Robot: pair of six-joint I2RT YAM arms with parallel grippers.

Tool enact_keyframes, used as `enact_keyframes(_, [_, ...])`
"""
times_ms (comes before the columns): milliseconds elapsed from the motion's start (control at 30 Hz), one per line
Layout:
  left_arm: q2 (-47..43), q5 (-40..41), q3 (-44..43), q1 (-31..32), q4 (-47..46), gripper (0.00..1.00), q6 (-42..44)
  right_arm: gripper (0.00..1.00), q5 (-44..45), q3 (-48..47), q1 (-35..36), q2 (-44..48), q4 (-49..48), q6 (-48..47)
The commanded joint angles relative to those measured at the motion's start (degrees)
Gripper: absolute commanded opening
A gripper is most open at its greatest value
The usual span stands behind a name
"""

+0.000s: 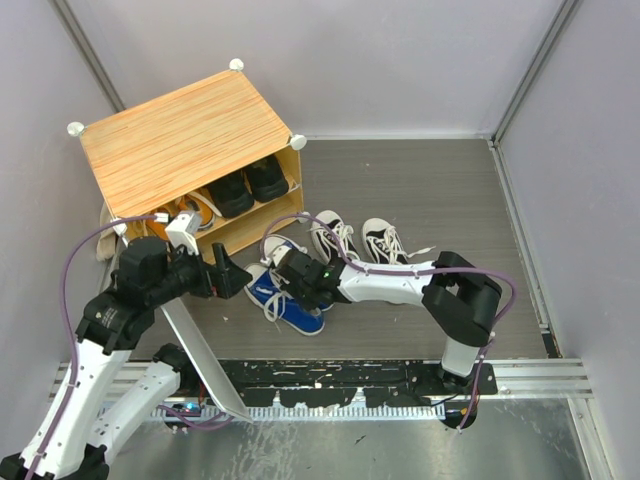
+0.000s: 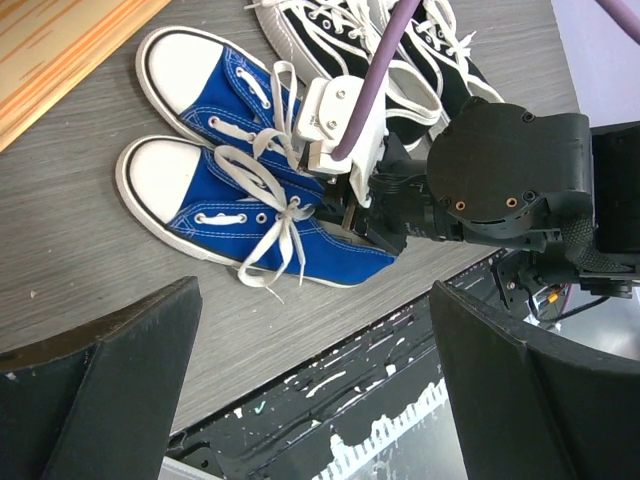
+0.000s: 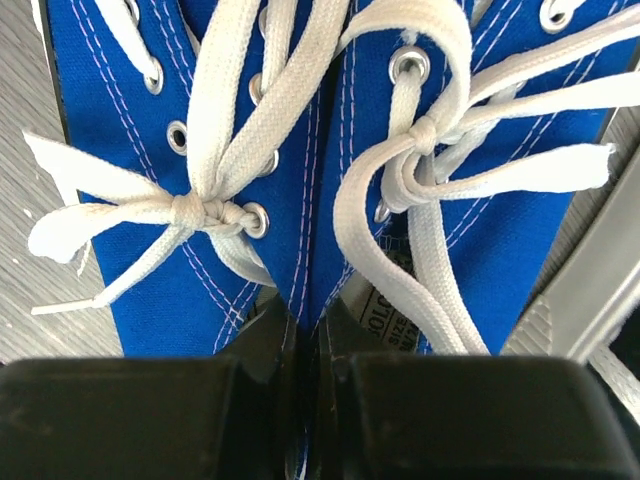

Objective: Place and organize the shoes in the shoe cabinet

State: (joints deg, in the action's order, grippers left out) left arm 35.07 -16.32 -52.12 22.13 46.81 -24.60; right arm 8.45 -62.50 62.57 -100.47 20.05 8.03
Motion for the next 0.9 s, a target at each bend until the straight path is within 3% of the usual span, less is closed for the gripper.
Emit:
enact_keyframes(0, [-1.03, 0.37, -3.48, 0.19, 0.16, 0.98, 0.95, 0.02, 3.42, -5.74, 0.19, 4.70, 6.84, -0.90])
enact_keyframes(333, [-2.09, -0.15, -6.17, 0.20, 0.92, 0.98, 1.06, 0.01, -4.53, -13.63, -5.14, 8.51, 2.72, 0.28])
enact_keyframes(667, [-2.10, -0.49, -7.34, 0.19, 2.67, 0.98, 1.65, 0.01, -6.03, -19.51, -10.81, -1.00, -12.13, -0.62])
enact_keyframes(867, [-2.58, 0.18, -7.91, 0.21, 4.12, 0.98, 2.19, 0.02, -7.50, -26.76, -11.41, -7.61, -14.89, -0.87])
